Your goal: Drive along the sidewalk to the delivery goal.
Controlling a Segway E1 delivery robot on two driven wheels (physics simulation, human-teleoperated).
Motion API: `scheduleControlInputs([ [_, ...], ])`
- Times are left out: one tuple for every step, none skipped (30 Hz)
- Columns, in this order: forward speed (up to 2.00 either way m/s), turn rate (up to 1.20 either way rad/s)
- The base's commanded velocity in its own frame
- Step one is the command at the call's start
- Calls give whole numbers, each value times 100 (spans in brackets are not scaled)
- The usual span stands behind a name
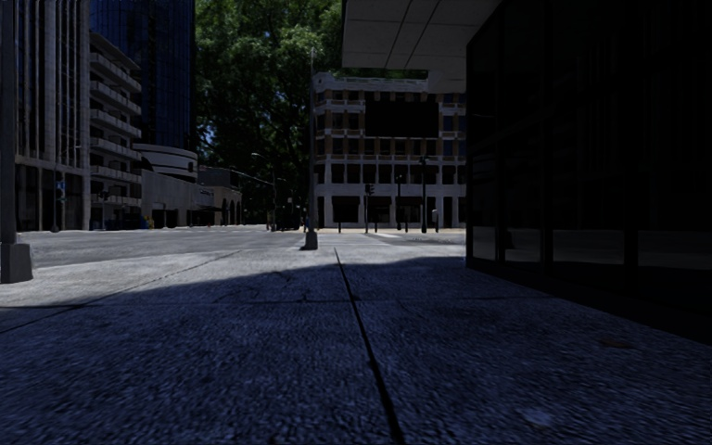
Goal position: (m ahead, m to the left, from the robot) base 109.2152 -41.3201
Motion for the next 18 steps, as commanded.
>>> scheduleControlInputs([
  [200, 0],
  [200, 0],
  [200, 0],
  [200, 0],
  [200, 0],
  [200, 0],
  [200, 0],
  [200, 0],
  [200, 0],
  [200, 0],
  [200, 0],
  [200, 0],
  [200, 0],
  [200, 0],
  [200, 0],
  [200, 0],
  [200, 0],
  [200, 0],
])
